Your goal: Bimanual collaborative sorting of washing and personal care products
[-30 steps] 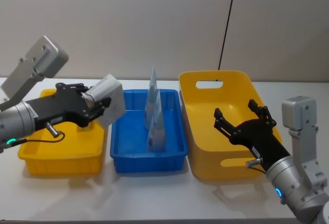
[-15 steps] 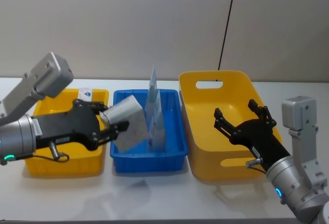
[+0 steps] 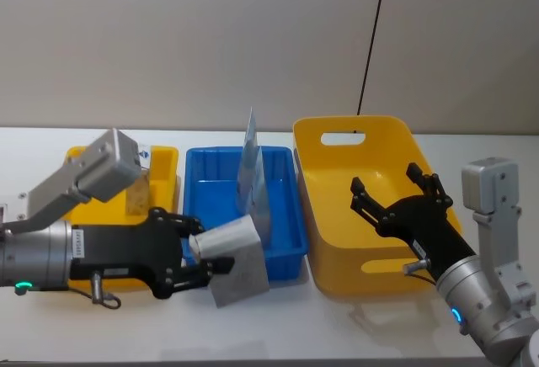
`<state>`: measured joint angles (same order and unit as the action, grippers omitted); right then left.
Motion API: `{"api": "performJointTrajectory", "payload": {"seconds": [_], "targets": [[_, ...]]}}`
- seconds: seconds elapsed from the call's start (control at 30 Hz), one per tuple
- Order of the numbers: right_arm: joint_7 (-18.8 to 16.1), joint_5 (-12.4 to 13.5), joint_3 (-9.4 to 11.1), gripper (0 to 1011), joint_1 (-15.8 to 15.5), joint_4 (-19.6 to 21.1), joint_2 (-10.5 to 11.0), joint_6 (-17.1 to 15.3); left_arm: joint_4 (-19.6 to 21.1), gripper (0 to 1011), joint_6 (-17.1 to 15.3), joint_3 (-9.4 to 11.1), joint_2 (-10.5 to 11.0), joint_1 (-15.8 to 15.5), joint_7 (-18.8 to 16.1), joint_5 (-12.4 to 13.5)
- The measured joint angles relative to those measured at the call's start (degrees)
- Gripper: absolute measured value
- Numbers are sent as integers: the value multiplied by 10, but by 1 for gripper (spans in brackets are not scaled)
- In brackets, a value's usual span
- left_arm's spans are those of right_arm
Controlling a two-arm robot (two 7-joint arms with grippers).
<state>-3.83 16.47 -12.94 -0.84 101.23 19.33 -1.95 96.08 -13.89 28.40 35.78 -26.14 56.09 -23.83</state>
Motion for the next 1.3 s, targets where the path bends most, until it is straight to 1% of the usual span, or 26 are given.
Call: {"api": "performJointTrajectory", "payload": {"seconds": [0.1,0.23,0.57,0.9,1.3], "targets": [[0,0,0,1002,0,0,0,0,-12,376,6,13,-1,-10,20,0],[0,0,0,1002,0,0,0,0,-25,376,12,24,-4,-20,35,0],[0,0,0,1002,0,0,0,0,-51,376,25,45,-12,-40,58,2],[0,0,0,1002,0,0,0,0,-64,376,32,56,-15,-50,68,4],[0,0,0,1002,0,0,0,0,-71,376,35,61,-16,-55,73,5]]}}
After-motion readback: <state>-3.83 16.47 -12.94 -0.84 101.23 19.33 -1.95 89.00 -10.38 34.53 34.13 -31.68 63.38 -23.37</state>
